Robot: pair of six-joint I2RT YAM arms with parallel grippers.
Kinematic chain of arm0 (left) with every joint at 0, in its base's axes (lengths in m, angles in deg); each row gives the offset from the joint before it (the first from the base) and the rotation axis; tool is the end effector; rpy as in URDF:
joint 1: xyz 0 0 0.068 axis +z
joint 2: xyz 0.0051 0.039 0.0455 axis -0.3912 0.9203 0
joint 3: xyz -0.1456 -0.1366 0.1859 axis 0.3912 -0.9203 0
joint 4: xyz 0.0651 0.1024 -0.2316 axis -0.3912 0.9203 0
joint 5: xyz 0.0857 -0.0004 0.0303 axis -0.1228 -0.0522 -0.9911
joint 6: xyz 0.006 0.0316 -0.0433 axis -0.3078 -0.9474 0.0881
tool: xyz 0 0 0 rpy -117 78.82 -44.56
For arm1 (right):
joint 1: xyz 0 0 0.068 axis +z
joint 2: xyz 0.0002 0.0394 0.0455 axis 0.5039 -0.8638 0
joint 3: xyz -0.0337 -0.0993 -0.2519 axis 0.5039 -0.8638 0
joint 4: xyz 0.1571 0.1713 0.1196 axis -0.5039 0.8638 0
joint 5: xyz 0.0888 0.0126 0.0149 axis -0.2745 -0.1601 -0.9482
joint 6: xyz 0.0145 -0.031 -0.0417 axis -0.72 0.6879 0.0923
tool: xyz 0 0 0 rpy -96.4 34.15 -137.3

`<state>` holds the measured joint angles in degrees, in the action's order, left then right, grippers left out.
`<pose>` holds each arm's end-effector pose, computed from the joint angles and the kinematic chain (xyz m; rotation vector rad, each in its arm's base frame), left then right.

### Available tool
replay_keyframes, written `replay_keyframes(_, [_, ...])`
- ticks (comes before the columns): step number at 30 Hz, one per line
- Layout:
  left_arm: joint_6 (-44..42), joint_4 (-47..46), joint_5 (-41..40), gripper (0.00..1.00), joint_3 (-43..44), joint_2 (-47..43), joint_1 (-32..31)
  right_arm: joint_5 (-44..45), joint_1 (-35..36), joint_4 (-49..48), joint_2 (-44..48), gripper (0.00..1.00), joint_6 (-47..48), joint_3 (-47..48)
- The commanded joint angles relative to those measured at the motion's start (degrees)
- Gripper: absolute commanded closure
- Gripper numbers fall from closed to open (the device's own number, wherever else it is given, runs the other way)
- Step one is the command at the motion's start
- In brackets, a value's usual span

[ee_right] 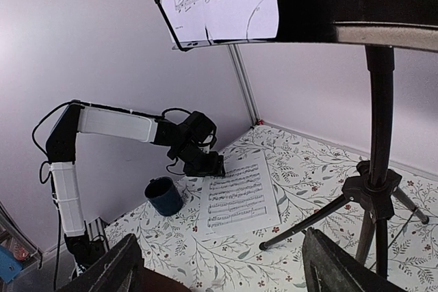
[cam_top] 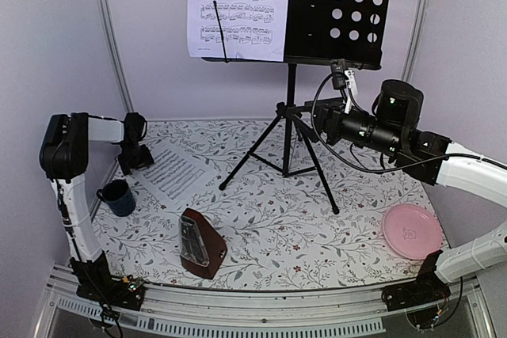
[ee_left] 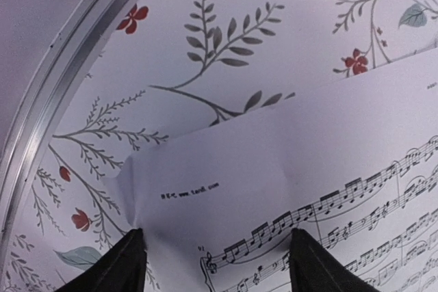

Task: Set up the instrument practice props

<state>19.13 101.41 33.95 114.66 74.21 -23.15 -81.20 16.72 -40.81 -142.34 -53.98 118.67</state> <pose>0.4137 0.0082 0.1321 -0.8713 2.5614 0.1807 0.1937 0.2150 0.3790 -0.5582 1.5859 0.9570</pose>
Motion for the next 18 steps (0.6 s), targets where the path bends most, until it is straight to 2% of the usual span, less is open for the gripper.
replay_keyframes(1, [-0.4, -0.1, 2.9, 0.31, -1.2, 3.6, -0.2, 1.3, 0.2, -0.8, 1.5, 0.19, 0.2, -0.4])
replay_keyframes(9, [-1.0, -2.1, 4.0, 0.48, -2.0, 1.0, -0.2, 1.4, 0.2, -0.7, 1.7, 0.19, 0.4, -0.3])
replay_keyframes(15, [-2.6, -5.9, 6.0, 0.67, -4.2, -4.3, -0.1, 1.2, 0.2, -0.8, 1.6, 0.19, 0.4, -0.4])
replay_keyframes(18, [-2.6, -5.9, 5.8, 0.72, -4.3, -6.8, -0.1, 1.0, 0.2, -0.8, 1.7, 0.19, 0.4, -0.4])
